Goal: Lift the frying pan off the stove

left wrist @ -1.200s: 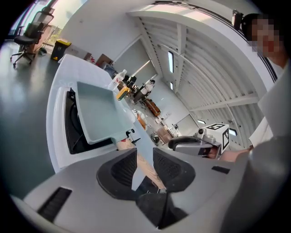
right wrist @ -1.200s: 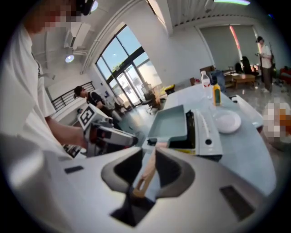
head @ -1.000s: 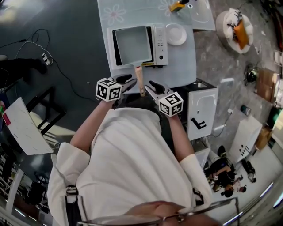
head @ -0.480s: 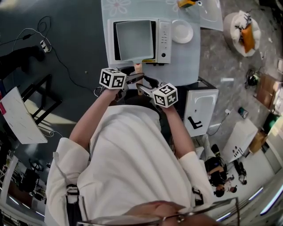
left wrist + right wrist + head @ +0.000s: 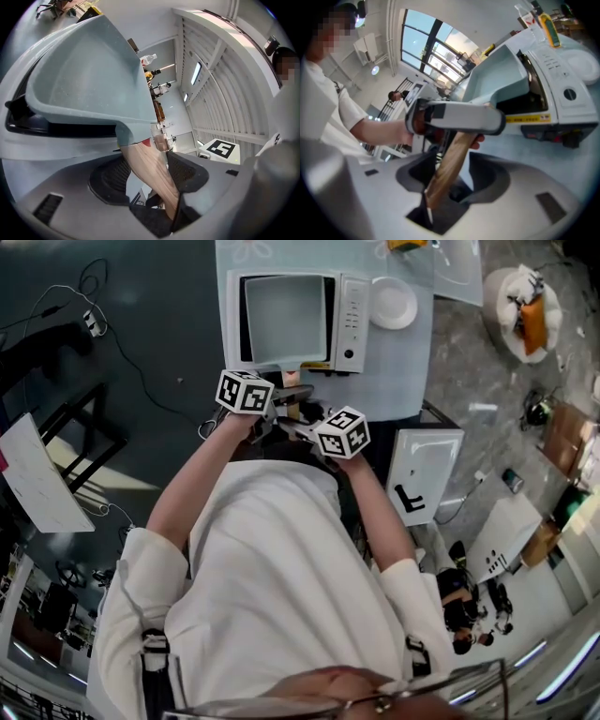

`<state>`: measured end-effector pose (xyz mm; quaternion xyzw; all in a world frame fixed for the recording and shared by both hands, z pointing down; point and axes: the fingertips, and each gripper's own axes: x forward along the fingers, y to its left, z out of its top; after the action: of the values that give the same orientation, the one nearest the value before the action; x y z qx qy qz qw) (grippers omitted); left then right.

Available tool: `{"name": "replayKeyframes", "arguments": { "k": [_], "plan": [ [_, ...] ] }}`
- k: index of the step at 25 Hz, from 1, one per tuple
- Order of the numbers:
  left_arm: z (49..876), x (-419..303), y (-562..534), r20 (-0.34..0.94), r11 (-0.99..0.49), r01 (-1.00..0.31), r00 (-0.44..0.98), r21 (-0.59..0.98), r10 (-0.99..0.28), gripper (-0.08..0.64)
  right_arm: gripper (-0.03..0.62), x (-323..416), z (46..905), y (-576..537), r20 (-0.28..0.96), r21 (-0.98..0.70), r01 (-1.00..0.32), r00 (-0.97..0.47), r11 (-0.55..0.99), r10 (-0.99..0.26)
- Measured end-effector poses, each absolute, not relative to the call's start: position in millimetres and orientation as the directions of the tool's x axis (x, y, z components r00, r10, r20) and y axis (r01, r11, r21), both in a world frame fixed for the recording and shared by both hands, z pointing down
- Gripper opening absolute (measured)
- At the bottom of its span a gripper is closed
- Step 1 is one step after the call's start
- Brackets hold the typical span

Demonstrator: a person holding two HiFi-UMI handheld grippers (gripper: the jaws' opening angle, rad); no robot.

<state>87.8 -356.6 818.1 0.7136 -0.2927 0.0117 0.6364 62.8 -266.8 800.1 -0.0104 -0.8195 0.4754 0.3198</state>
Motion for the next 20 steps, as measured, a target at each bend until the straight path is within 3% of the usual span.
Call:
{"name": "replayKeyframes", "arguments": {
  "k": [3, 20],
  "plan": [
    [818.6, 90.2, -359.2, 0.364, -0.013, -0.405, 0.835, 0.914, -0.412, 0.244, 0.203, 61.1, 800.1, -264.3, 0.497, -0.794, -0.261, -0.799, 0.549, 0.338],
    [805.5, 88.0, -354.6, 0.335, -0.025, -0.392, 0.816, 0.920, -0.472, 0.227, 0.201, 60.5, 784.5, -259.0, 0.440, -0.802, -0.196, -0.833, 0.564, 0.335]
  ]
}}
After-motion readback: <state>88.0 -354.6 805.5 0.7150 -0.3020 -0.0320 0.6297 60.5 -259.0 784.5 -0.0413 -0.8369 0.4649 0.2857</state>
